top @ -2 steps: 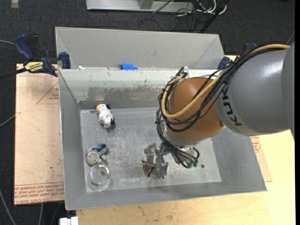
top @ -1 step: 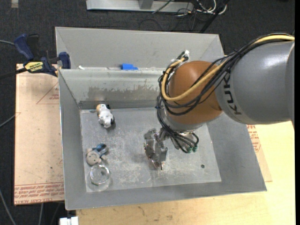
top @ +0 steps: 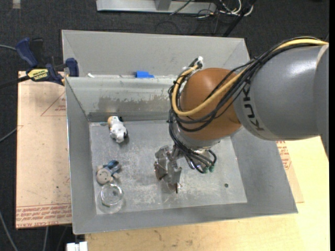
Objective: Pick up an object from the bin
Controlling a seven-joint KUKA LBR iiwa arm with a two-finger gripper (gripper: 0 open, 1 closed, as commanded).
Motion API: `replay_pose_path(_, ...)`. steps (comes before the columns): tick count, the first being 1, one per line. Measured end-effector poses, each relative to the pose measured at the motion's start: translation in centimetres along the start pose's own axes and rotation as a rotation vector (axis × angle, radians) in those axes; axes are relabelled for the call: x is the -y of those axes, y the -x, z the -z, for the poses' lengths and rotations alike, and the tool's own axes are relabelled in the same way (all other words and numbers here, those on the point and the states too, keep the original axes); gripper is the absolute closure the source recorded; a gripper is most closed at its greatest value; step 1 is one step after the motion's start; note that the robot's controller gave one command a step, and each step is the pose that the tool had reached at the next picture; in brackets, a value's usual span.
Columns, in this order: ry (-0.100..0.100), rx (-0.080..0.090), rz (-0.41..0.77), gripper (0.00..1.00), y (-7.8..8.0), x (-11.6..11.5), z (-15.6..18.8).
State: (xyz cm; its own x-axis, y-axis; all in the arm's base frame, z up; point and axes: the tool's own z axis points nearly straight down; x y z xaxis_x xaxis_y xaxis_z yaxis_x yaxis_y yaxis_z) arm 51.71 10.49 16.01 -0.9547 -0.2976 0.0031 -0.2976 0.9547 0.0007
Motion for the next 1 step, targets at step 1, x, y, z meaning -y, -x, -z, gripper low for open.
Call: replay_pose_path(1,0.001,0.002,0.016,1.00,1.21,0.68,6.38)
